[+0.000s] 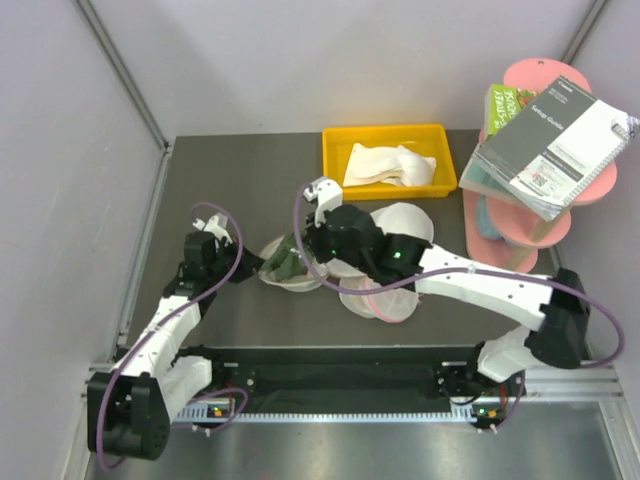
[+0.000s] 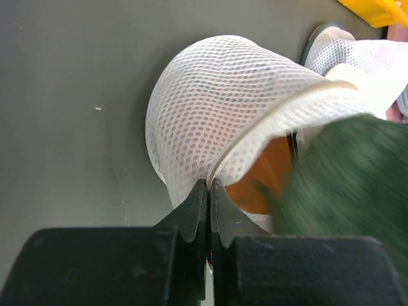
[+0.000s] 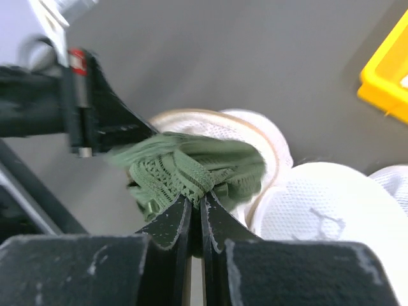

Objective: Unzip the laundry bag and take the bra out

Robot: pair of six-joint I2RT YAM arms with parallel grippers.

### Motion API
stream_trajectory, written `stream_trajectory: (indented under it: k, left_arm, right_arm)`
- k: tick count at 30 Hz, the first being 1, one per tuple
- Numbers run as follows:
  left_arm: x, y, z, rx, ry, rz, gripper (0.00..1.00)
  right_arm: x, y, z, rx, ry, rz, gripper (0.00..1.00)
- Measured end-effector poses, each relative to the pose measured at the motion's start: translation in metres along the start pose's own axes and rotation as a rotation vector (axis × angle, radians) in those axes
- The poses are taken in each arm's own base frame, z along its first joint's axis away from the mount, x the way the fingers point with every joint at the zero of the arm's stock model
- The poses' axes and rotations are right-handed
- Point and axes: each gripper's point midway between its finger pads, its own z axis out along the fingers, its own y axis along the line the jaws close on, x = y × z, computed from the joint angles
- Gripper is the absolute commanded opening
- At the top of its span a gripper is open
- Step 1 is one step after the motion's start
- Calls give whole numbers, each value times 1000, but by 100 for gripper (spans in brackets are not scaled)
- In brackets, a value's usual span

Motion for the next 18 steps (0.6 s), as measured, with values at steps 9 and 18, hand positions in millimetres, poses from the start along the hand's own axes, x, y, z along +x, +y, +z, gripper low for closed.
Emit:
stream_trajectory:
  k: [9,18]
  left_arm:
    - [1,3,1,-15,6,-5,0]
    - [-3,1,0,-18,0,2,0]
  right_arm:
    - [-54,-9,-59,-33,-176,49,0]
    - [-70,-89,-55,111,-203,114,0]
